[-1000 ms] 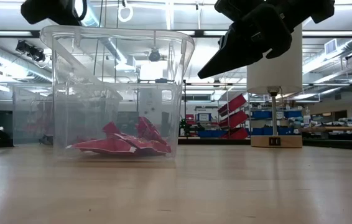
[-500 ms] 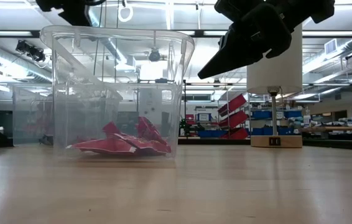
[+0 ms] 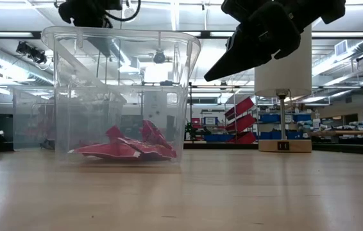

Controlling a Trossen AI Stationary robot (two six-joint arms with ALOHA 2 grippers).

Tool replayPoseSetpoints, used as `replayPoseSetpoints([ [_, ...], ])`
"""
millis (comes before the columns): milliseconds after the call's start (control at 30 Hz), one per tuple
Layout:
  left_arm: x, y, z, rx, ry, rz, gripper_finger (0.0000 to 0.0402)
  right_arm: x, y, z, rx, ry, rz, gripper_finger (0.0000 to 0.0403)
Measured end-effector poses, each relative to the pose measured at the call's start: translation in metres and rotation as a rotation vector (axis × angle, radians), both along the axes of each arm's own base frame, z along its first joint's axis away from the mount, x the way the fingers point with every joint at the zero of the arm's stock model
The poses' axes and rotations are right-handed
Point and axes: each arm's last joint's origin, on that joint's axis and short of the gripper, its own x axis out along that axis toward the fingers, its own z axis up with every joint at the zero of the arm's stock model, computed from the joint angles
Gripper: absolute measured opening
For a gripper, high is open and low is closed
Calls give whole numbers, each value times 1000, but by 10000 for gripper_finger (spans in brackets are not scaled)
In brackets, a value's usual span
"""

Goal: Sort candy
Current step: Move the transparent bin to the center of the table, then adjust the top left transparent bin

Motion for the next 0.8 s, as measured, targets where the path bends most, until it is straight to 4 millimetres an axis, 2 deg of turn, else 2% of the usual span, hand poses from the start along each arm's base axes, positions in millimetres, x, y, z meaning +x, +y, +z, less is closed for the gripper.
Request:
replayPoseSetpoints([
  [200,-3,21,-16,-87,1,8,0,0,1,0,9,-1,-2,0],
  [467,-10,44,-42,-105,27,112,0,-1,5,0,14,-2,7,0],
  [633,-11,50,-54,-100,19,132,0,-1,5,0,17,-3,5,0],
  [800,-9,50,-64,-107,12,82,0,-1,5,0,19,-3,4,0],
])
